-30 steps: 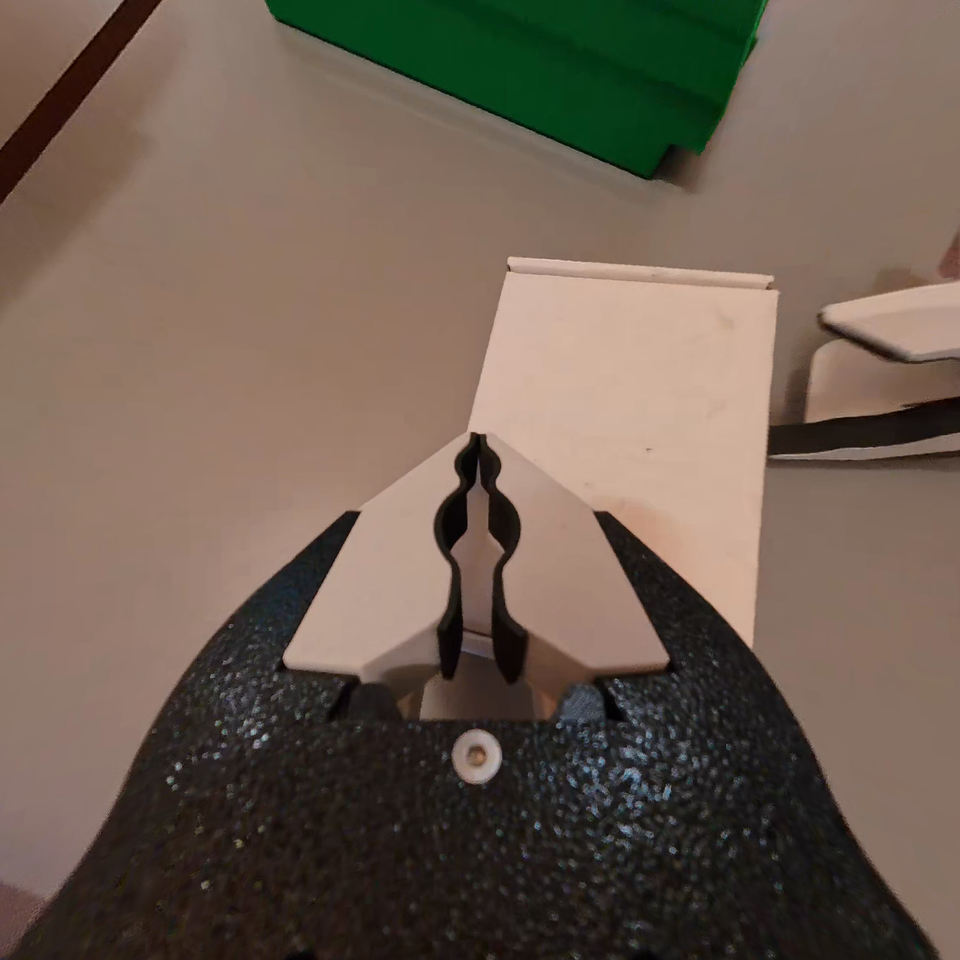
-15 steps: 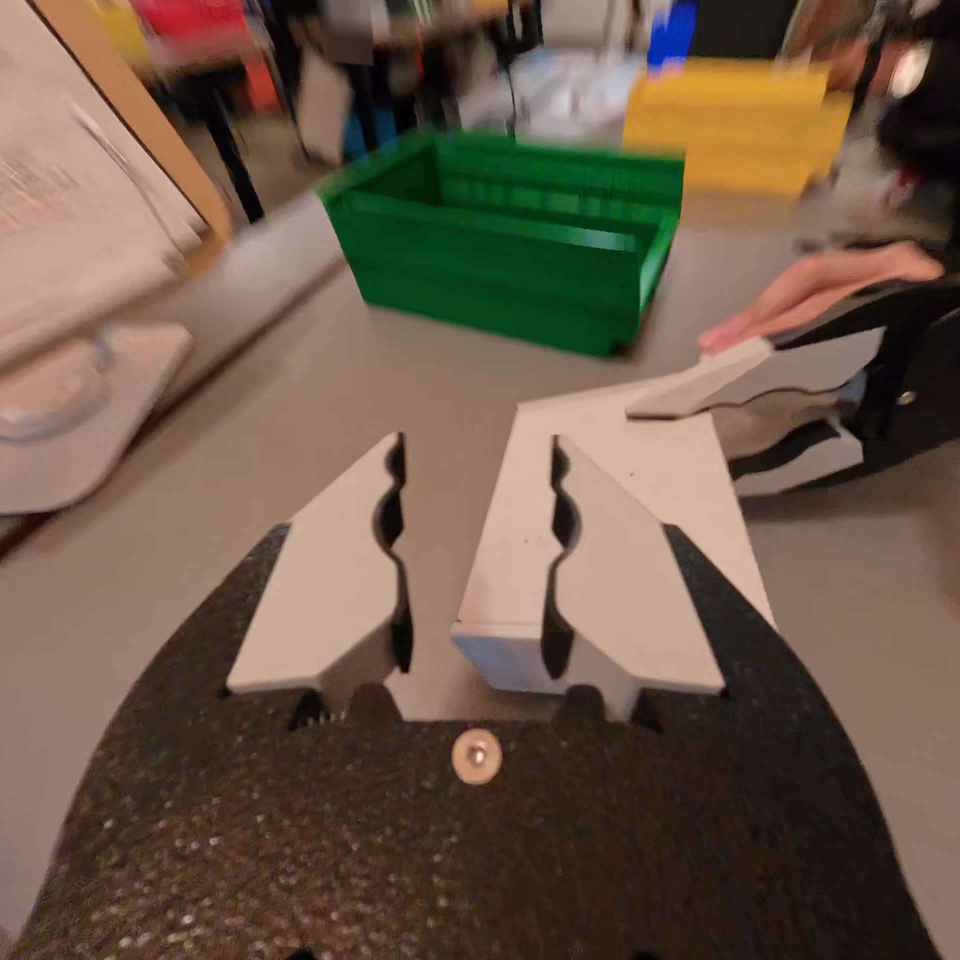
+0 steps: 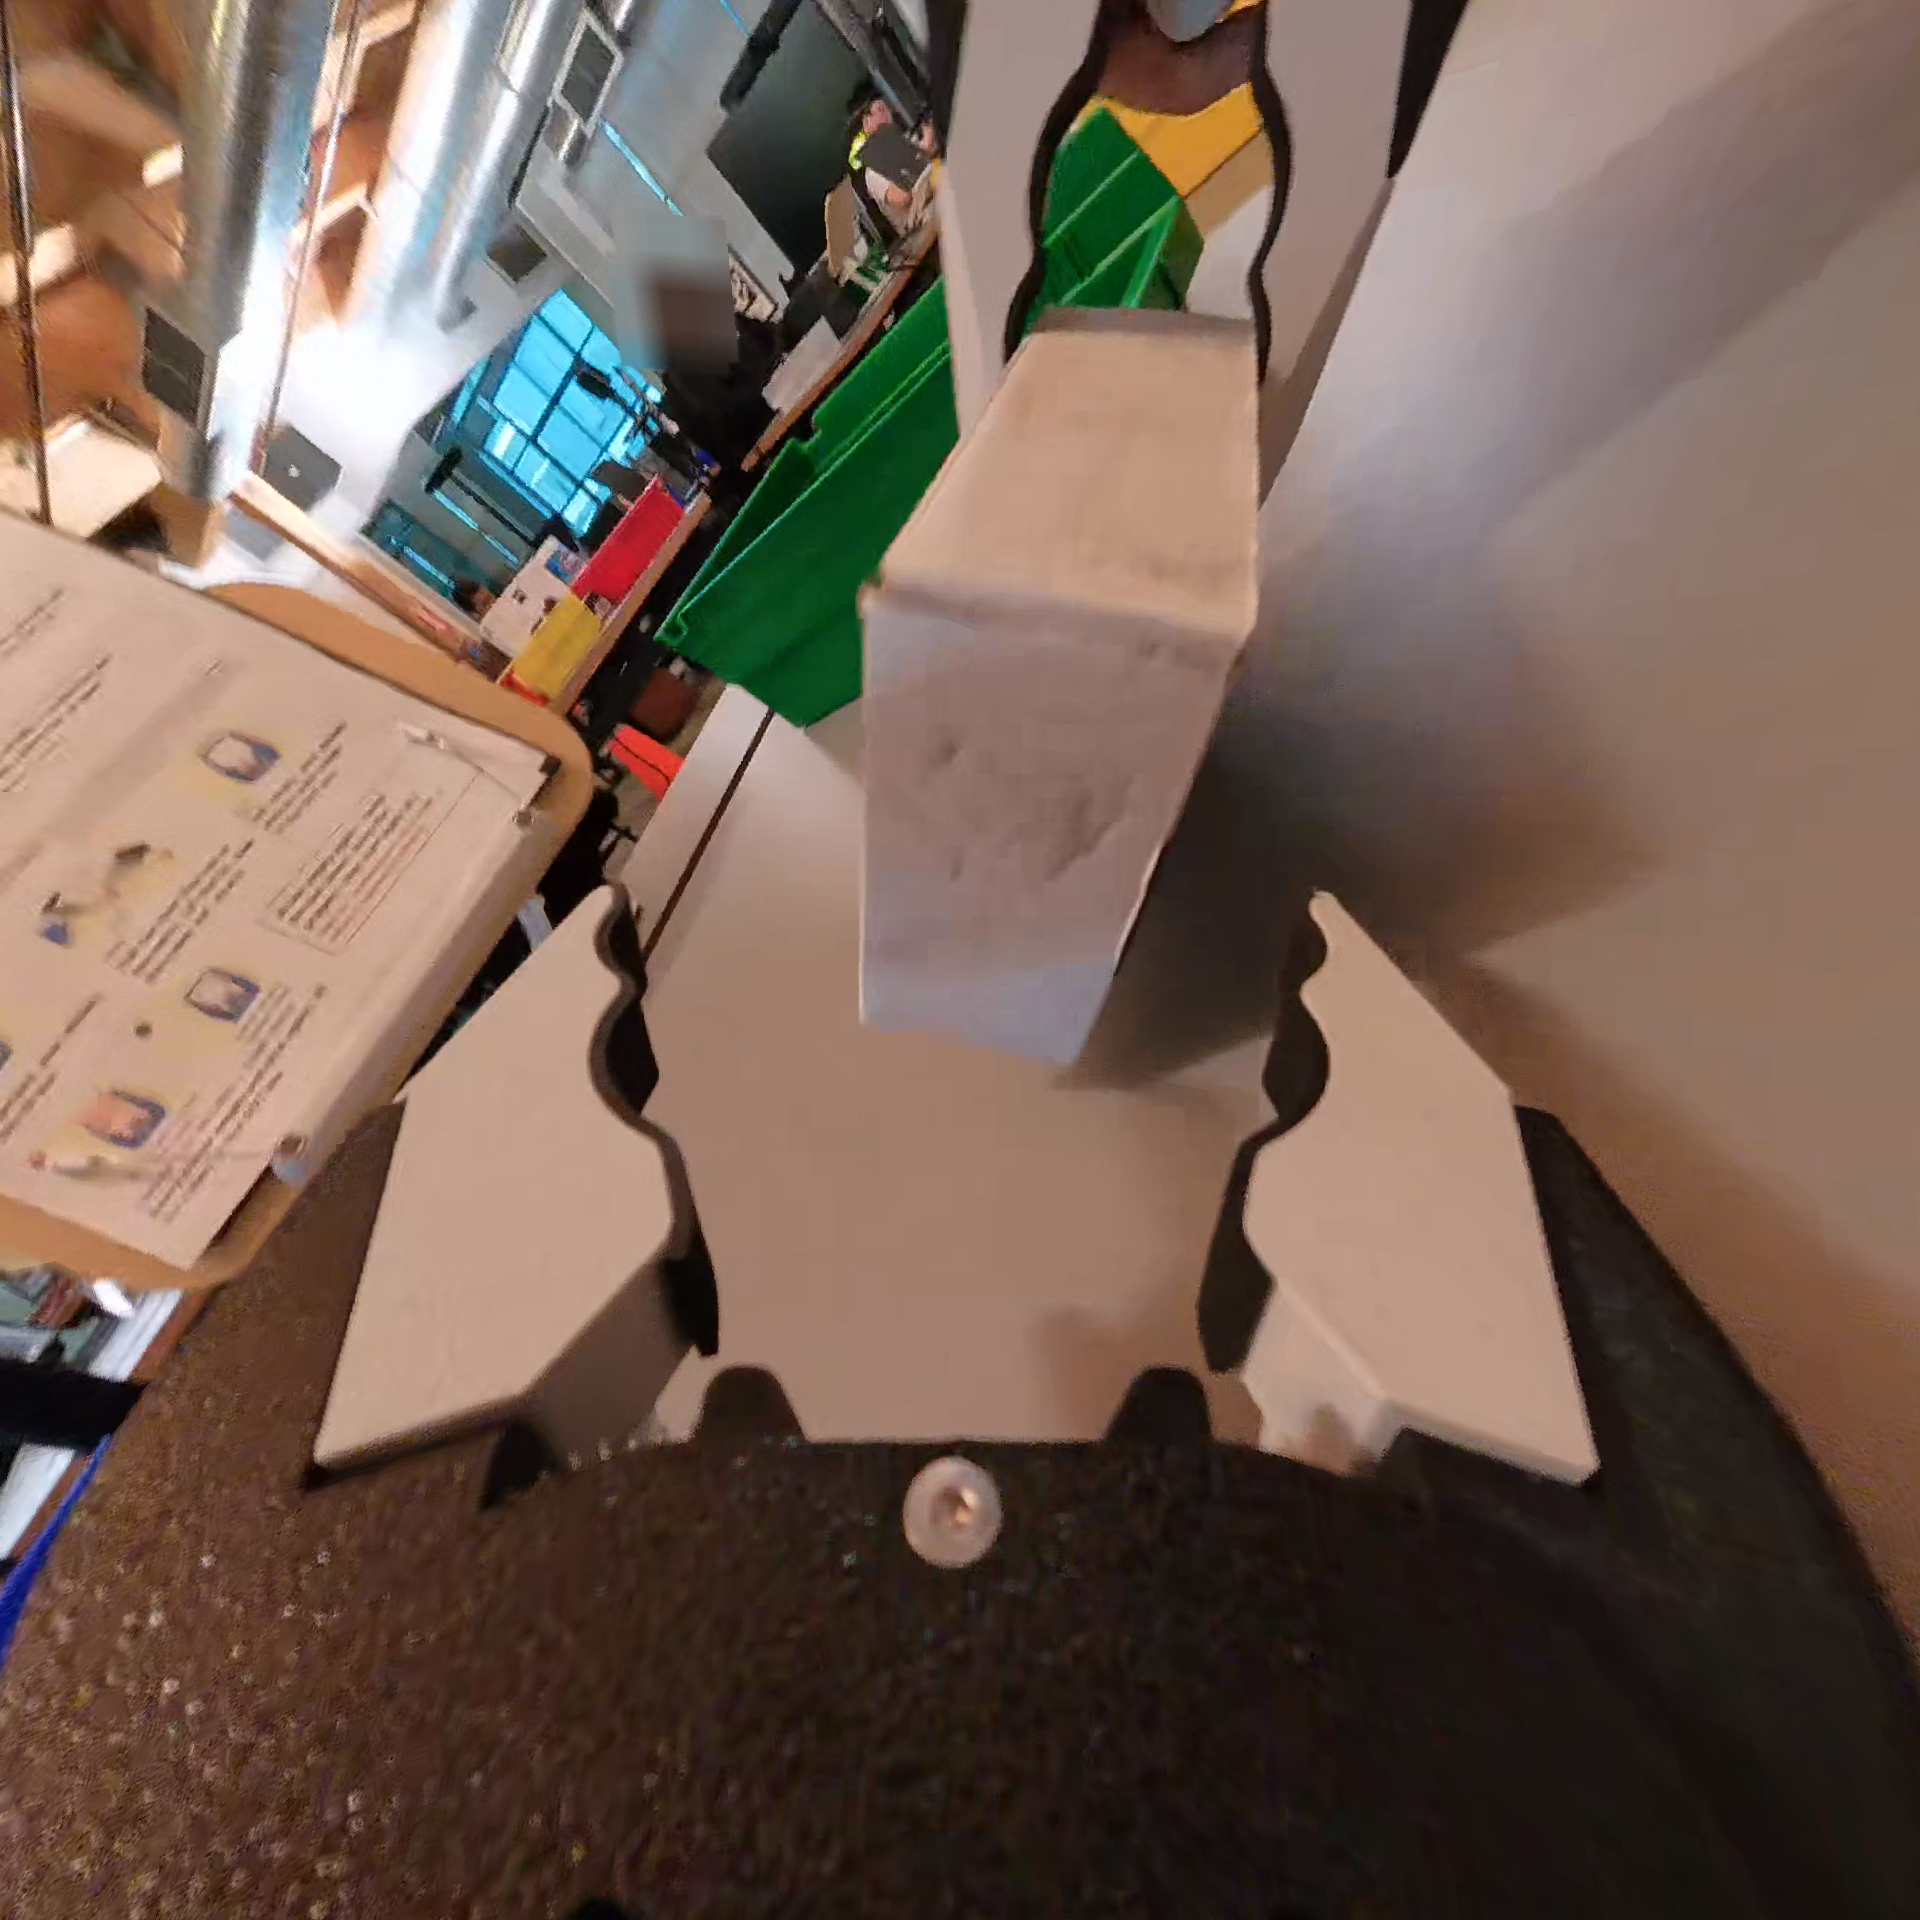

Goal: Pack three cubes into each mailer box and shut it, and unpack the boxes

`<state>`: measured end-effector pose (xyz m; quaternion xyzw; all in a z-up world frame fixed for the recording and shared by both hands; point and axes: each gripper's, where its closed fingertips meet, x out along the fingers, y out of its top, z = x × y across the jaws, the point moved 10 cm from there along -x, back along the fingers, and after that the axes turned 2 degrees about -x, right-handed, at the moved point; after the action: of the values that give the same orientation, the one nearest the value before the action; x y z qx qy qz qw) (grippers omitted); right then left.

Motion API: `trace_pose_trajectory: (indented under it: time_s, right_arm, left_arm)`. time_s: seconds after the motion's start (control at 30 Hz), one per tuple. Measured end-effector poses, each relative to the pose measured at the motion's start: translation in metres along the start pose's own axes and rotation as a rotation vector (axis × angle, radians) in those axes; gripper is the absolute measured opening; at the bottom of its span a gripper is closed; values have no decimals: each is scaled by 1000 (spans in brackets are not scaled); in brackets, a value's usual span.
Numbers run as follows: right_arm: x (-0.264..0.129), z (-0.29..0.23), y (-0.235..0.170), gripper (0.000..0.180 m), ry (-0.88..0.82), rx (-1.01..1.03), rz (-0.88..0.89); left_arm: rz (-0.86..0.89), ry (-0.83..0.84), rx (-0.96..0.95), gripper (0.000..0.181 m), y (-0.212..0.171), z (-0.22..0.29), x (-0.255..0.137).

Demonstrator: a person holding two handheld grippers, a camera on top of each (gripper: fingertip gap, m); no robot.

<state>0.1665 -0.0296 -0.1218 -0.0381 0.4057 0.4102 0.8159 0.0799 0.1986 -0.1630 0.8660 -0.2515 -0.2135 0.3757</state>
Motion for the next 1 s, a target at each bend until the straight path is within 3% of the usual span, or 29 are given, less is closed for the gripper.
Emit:
trace_pose_trajectory:
  time_s: [0.2, 0.27, 0.37, 0.47, 0.67, 0.77, 0.9, 1.0]
  right_arm:
    - [-1, 2, 8, 62, 67, -23, 10]
    - [-1, 3, 6, 63, 72, -18, 13]
    - [-4, 3, 1, 62, 76, -20, 31]
    - [-4, 6, -2, 62, 86, 3, 36]
    - [-3, 7, 2, 63, 70, -4, -45]
    - [-11, 4, 6, 75, -39, -6, -47]
    - [-27, -11, 21, 73, -299, -93, -16]
    - [-28, -22, 24, 60, -474, -188, -33]
  left_arm:
    - [36, -64, 100, 119, 4, 14, 46]
    - [47, -88, 123, 105, 2, 17, 57]
    - [71, -94, 146, 100, 0, 15, 64]
    - [74, -97, 134, 83, -2, 12, 68]
    - [52, -125, 112, 80, -4, 9, 70]
    - [21, -133, 102, 79, -7, 7, 71]
    - [-21, -169, 9, 78, -6, 2, 73]
    - [-51, -215, -99, 77, -4, -3, 75]
